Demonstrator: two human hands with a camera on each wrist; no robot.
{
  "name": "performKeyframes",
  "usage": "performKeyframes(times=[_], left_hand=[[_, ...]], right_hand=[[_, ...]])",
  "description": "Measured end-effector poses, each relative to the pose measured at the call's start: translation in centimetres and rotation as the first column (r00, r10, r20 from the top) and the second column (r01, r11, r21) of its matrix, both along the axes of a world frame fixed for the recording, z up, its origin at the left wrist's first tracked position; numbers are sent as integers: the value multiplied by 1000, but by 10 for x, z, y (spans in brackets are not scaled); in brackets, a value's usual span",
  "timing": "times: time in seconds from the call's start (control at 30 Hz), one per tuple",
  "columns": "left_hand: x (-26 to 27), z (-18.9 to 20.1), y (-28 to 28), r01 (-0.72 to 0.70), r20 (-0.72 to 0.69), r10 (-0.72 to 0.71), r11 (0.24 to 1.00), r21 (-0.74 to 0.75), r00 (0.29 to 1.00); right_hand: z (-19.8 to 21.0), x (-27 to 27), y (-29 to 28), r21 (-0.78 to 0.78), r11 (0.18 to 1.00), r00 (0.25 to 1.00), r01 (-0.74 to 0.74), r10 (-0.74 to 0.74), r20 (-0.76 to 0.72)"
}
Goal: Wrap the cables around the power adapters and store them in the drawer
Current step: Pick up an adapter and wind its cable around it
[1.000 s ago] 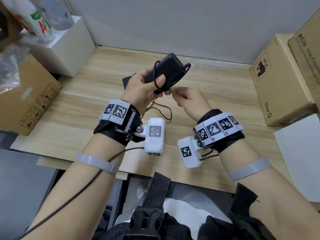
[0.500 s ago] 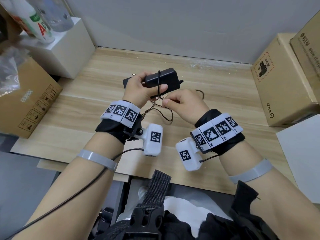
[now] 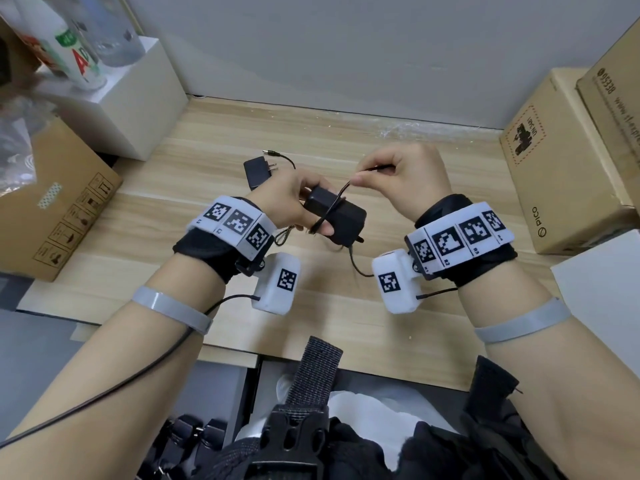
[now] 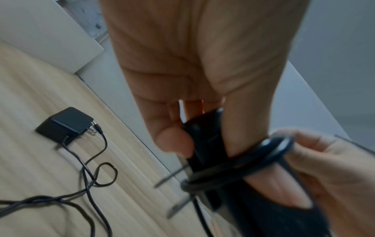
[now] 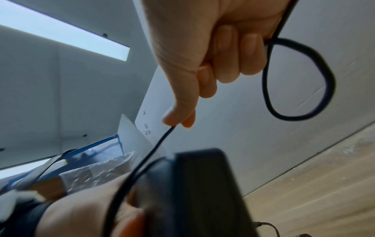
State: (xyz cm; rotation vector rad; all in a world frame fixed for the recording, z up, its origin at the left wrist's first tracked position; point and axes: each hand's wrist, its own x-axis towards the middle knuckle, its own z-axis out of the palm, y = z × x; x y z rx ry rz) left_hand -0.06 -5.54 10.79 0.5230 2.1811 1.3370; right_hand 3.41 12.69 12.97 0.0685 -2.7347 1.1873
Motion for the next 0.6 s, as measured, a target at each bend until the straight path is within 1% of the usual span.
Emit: performKeyframes(times=[0.07,0.1,0.13,0.2,0.3,0.4,0.5,0.6], left_hand=[[0,2,-4,46,58,-51,995,87,997],[0,1,-6,45,93,-61,986,161,994],[0,0,-6,21,131,-55,968,248,990],[0,-1,-3,-68,209,-22,907,415,978],[0,-1,3,-178,281,17,809,560,959],[-1,0,8,-273,316,91,753,598,944],[-1,-2,11,-370,320,220,748,551,921],[1,-3,14,-396,294,277,759,517,915]], right_hand=[[-4,-2,6,-59,998,1000,18,-17,8],[-7,-3,8,-85,996,999,28,-25,28],[-10,-4,9,-111,993,998,38,-32,56],[-20,-4,9,-141,989,994,49,-34,103],[-35,-1,5,-152,987,982,50,-21,186],[-41,6,-2,-77,997,960,1,21,278],[-40,11,-11,-88,994,945,-58,83,316],[-37,14,-17,-46,994,951,-102,111,290]])
